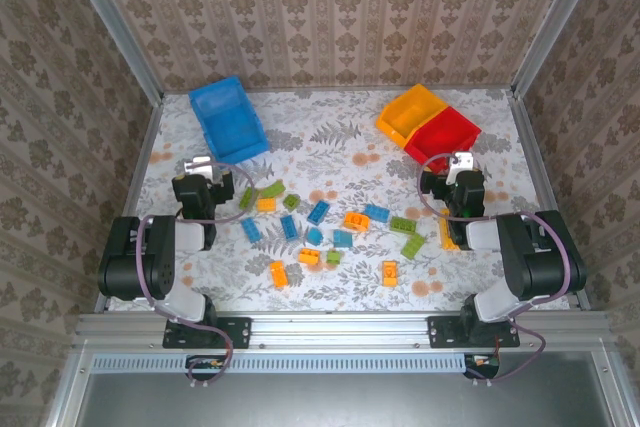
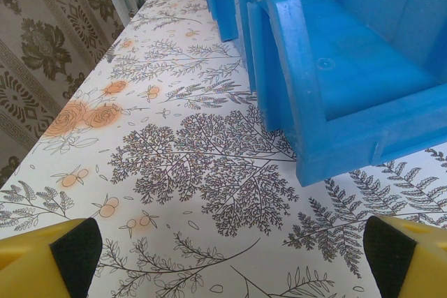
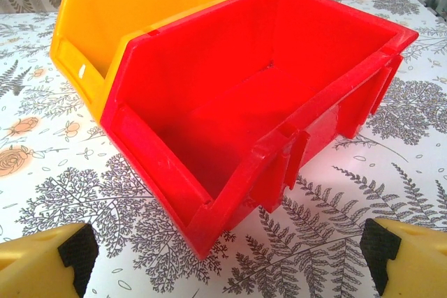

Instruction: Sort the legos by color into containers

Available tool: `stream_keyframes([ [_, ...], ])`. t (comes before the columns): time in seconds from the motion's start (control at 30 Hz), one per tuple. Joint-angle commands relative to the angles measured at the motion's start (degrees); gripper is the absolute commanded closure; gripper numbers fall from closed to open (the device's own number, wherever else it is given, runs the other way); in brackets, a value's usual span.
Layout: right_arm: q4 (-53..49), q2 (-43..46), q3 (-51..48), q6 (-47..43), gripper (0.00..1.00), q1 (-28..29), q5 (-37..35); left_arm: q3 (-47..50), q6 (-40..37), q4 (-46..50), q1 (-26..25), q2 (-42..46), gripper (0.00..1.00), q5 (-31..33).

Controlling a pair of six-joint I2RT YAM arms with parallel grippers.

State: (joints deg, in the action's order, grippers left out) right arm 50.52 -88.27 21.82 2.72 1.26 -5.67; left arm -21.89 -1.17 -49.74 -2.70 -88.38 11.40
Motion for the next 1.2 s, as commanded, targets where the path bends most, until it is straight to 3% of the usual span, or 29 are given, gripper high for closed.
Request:
stream_keyframes([
  [0.0,-0.2,0.5,0.9,-0.6,0.0,-0.2,0.7,-0.2,-0.2,-1.8,-0.4,0.2,0.0,0.5],
  [0.23,1.2,1.3,-0.1,-0.9,0.0,-0.2,1.3,0.4,-0.6,-2.2,-0.5,1.5,0.0,1.2],
  [0.37,-4.4,11.2,-1.4,-1.1,0.0,1.4,-3.8,-1.2,-4.1,7.8,-5.5,12.1,0.0,9.3],
  [0.47,-12.1,21.5,0.3,-0.7,0.0,2.1,-7.2,-3.6,-0.3,16.6,-9.6,21.6,0.0,14.6],
  [0.63,-31.1,35.4,14.2,1.2,0.0,5.2,-11.6,-12.2,0.5,28.3,-20.3,30.2,0.0,23.5],
  [0.73,-47.7,37.4,28.8,11.7,0.0,6.4,-13.5,-19.2,-1.7,31.2,-26.7,32.2,0.0,28.1],
  [0.77,-56.6,36.1,34.7,17.9,0.0,5.3,-10.2,-22.9,2.3,35.6,-27.4,32.5,0.0,29.5],
  [0.8,-65.2,34.7,39.1,23.7,0.0,4.0,-3.6,-28.5,12.4,46.9,-27.1,32.5,0.0,31.0],
  [0.87,-71.7,33.6,40.0,32.6,0.0,1.9,4.6,-40.2,36.0,78.7,-24.6,31.4,0.0,28.2],
  [0.9,-67.9,33.6,37.3,34.6,0.0,0.1,11.3,-41.3,39.7,83.1,-22.3,30.7,0.0,26.4],
  [0.93,-64.9,33.4,34.8,37.7,0.0,-1.7,15.9,-40.9,40.1,83.3,-17.7,30.3,0.0,17.5],
  [0.97,-65.0,33.3,34.0,39.8,0.0,-2.2,15.7,-40.5,41.0,82.8,-12.5,30.0,0.0,7.8],
  [1.0,-66.6,33.2,34.2,40.0,0.0,-2.0,15.0,-40.1,42.4,83.1,-9.6,29.7,0.0,3.2],
  [1.17,-86.0,26.5,42.6,34.1,0.08,-0.6,5.6,-46.5,43.7,96.1,-2.3,20.1,0.0,-3.6],
])
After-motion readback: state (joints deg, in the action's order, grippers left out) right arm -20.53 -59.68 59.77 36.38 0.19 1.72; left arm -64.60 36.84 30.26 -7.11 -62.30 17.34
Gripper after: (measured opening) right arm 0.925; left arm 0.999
